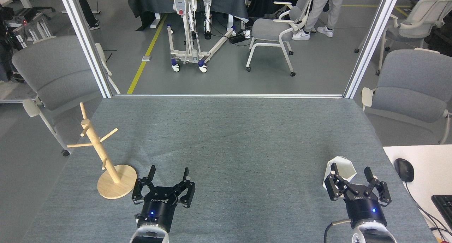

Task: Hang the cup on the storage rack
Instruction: 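Move the right gripper toward the white hexagonal cup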

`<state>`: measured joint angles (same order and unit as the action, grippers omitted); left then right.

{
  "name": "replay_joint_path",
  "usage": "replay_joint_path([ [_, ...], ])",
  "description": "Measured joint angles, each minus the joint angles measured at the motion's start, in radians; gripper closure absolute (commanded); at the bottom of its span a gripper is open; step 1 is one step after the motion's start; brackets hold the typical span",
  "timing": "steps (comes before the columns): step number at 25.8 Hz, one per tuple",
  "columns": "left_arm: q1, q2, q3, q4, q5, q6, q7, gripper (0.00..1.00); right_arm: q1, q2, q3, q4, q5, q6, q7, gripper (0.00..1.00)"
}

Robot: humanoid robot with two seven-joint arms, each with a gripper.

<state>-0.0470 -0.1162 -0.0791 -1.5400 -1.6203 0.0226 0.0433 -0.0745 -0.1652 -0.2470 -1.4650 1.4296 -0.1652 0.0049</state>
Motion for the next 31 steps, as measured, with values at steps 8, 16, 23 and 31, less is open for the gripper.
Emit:
replay_joint_path([
  [8, 0.017, -0.002, -0.002, -0.003, -0.004, 0.017, 0.041, 0.0, 0.001, -0.001, -0.002, 0.006, 0.0, 0.001, 0.0, 0.0],
  [16, 0.024, -0.002, -0.005, -0.046, -0.003, 0.022, 0.047, 0.0, -0.001, -0.038, -0.009, 0.125, -0.001, 0.0, -0.028, 0.0],
  [23, 0.026, -0.002, -0.005, -0.049, -0.003, 0.024, 0.045, 0.0, -0.006, -0.053, -0.009, 0.196, -0.001, -0.004, -0.072, 0.0],
  [31, 0.024, -0.005, -0.003, -0.042, -0.003, 0.029, 0.042, 0.0, -0.061, -0.101, -0.003, 0.325, -0.003, -0.006, -0.105, 0.0],
])
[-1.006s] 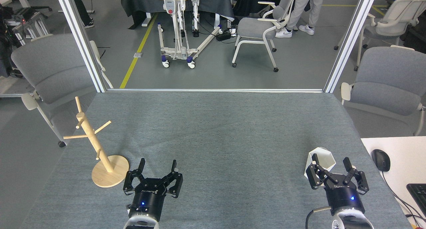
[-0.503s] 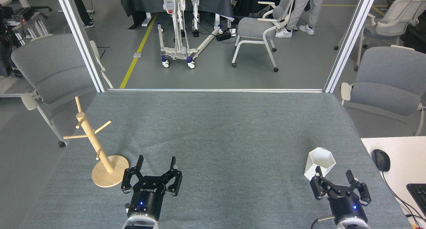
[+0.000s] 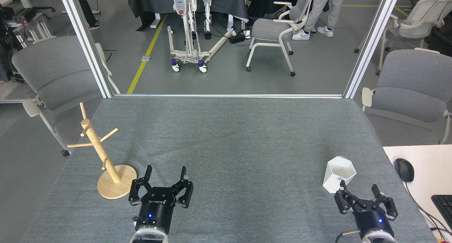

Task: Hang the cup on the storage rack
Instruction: 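Move the right gripper toward the white hexagonal cup, then close the right gripper on the white cup's rim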

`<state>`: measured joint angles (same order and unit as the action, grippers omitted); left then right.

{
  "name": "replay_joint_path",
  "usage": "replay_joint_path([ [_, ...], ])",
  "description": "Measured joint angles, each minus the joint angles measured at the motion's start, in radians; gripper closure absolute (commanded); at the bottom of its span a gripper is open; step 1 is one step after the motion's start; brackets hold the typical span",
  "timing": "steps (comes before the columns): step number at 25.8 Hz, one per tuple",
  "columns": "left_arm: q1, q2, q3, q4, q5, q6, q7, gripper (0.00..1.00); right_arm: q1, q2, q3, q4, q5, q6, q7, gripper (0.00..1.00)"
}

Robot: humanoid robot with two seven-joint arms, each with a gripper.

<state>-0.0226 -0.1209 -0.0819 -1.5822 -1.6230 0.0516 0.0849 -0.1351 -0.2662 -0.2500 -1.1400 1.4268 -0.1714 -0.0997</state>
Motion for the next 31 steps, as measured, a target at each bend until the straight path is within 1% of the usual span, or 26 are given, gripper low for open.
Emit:
replay_joint_path([
  [5, -0.002, 0.0, 0.001, 0.002, -0.001, 0.011, 0.0, 0.0, -0.043, -0.004, 0.005, 0.058, 0.006, 0.0, -0.003, 0.0],
  [8, -0.002, 0.0, 0.002, 0.004, -0.001, 0.015, -0.001, 0.0, -0.059, -0.004, 0.011, 0.075, 0.008, 0.0, -0.005, 0.0],
  [26, -0.003, -0.002, 0.005, 0.019, -0.002, 0.035, -0.001, 0.0, -0.072, 0.01, 0.074, 0.091, 0.006, 0.012, -0.007, 0.0],
  [31, -0.004, -0.002, 0.005, 0.02, -0.002, 0.036, -0.001, 0.0, -0.089, 0.012, 0.076, 0.116, 0.007, 0.012, -0.008, 0.0],
])
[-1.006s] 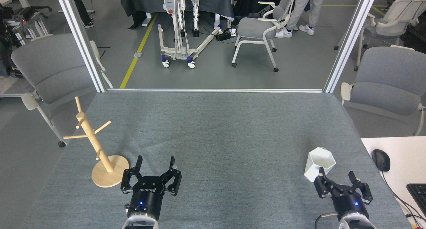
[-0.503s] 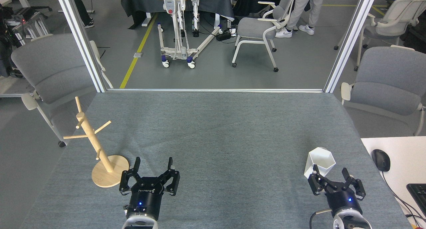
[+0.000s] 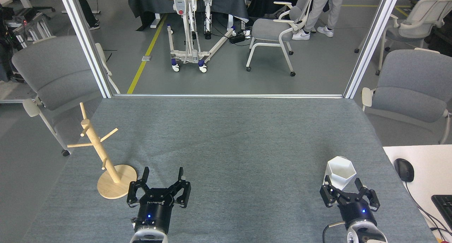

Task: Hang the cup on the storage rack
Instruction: 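Close the right gripper on the white cup's rim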

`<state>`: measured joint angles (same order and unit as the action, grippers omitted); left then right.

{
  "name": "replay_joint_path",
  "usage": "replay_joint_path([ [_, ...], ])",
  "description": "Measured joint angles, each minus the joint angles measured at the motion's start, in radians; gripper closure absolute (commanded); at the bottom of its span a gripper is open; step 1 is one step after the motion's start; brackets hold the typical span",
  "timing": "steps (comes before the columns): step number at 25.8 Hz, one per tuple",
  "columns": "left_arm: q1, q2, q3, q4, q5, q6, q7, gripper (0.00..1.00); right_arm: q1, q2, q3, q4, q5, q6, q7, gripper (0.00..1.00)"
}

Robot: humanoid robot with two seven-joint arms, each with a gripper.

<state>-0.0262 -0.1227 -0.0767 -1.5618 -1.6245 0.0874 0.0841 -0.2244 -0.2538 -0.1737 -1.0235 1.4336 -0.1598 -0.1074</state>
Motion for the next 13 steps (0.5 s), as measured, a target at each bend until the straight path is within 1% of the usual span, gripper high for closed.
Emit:
replay_joint_path([
  [7, -0.001, 0.0, 0.0, 0.007, 0.0, 0.004, 0.0, 0.0, -0.077, -0.002, 0.008, 0.083, -0.002, 0.002, -0.001, 0.0],
  [13, -0.001, 0.0, -0.001, 0.02, 0.0, 0.013, 0.0, 0.0, -0.114, -0.007, 0.011, 0.133, -0.007, 0.002, -0.002, 0.0],
])
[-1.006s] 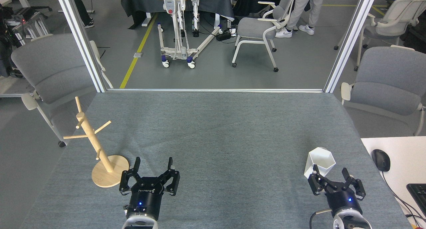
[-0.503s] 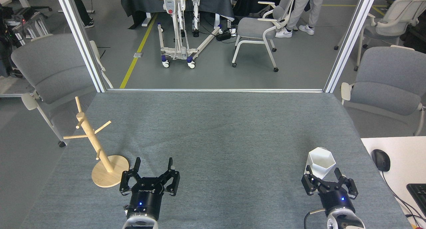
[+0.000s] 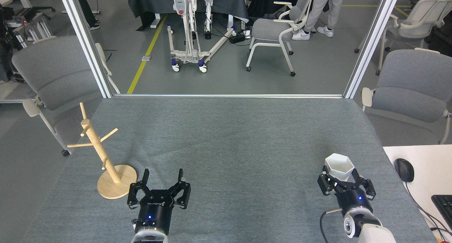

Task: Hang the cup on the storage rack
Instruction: 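Close the right gripper on the white cup's rim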

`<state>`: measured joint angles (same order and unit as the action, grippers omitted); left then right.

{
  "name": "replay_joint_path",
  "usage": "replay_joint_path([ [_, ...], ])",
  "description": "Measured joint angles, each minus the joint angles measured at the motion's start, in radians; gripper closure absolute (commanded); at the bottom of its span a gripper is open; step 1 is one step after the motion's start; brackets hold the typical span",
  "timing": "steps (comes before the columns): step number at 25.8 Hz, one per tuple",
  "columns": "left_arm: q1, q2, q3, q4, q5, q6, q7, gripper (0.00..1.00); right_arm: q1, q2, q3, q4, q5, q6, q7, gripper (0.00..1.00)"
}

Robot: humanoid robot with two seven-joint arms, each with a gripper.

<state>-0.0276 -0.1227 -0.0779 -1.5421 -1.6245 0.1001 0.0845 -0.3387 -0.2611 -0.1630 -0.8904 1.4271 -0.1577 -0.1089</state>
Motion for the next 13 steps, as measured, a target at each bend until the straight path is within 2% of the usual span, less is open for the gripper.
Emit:
replay_joint_path([
  [13, 0.0, 0.001, 0.001, 0.015, 0.0, 0.009, 0.0, 0.0, -0.021, -0.009, -0.001, 0.018, -0.002, -0.001, -0.003, 0.0],
])
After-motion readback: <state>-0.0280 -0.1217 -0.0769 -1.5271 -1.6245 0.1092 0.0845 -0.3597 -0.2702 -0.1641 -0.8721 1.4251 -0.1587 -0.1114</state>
